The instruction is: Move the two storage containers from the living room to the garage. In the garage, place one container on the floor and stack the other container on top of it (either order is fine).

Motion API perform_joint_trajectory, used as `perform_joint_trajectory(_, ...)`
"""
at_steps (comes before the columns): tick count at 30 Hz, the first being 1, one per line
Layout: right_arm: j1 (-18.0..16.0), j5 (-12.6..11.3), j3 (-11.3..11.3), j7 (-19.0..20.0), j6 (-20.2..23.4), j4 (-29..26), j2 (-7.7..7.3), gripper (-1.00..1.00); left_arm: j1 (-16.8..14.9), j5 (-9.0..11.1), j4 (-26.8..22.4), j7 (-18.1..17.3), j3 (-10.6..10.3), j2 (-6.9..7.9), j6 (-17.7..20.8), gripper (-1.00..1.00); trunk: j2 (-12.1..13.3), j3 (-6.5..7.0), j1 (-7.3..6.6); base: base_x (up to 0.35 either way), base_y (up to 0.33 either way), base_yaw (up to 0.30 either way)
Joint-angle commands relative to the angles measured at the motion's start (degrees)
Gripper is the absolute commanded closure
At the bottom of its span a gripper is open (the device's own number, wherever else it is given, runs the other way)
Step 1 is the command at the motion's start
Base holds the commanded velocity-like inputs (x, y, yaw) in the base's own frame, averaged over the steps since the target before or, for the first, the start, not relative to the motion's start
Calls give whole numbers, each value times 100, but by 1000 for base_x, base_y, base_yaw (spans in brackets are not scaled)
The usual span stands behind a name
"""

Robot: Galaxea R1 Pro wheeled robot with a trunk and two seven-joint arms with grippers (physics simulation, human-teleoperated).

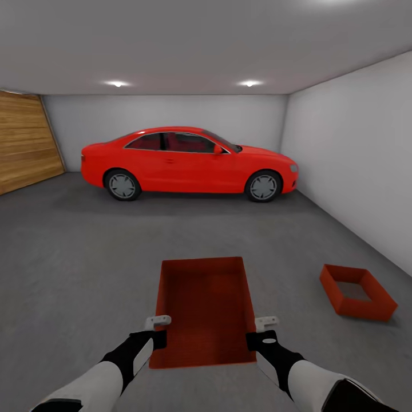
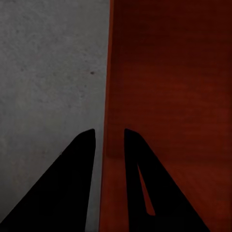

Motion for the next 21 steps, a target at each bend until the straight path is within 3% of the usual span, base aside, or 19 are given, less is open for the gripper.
perform_joint_trajectory(1, -1, -143, -67, -87, 28, 81, -10, 100, -6, 123, -35, 38, -43, 6, -48, 100, -13, -13, 7, 323, 0, 0)
perform_joint_trajectory(21, -1, -142, -67, -87, 28, 81, -23, 100, -6, 123, -35, 40, -43, 6, -44, 100, -13, -13, 7, 323, 0, 0)
